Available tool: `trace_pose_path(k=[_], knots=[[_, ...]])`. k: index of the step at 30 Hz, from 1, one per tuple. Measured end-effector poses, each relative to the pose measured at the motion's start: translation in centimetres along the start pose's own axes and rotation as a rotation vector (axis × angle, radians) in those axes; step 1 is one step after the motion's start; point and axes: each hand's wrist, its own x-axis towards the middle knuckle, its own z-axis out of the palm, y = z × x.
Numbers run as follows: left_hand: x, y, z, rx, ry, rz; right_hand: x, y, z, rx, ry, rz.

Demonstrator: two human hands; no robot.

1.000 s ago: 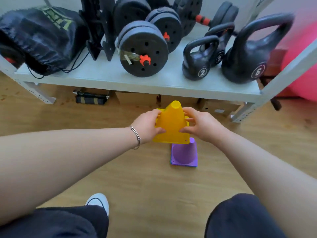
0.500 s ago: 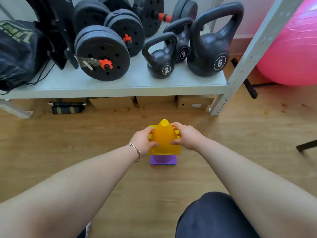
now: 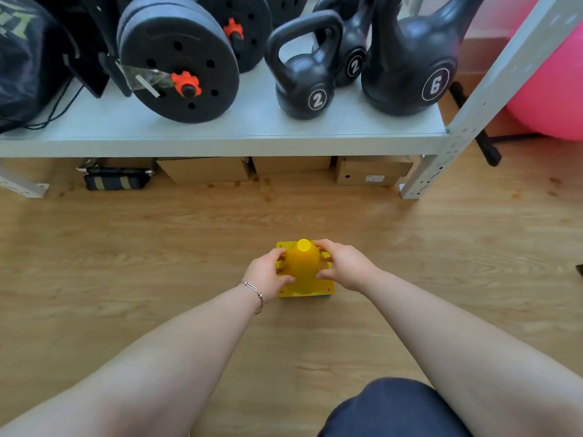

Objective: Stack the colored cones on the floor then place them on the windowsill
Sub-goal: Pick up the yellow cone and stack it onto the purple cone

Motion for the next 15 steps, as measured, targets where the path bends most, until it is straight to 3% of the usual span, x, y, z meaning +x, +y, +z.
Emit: trace_pose_path(k=[15], knots=[[1.9,-1.7,0.9,-0.121,-0.035,0.011,1.2,0.9,1.5,0.067,0.025,0.034]])
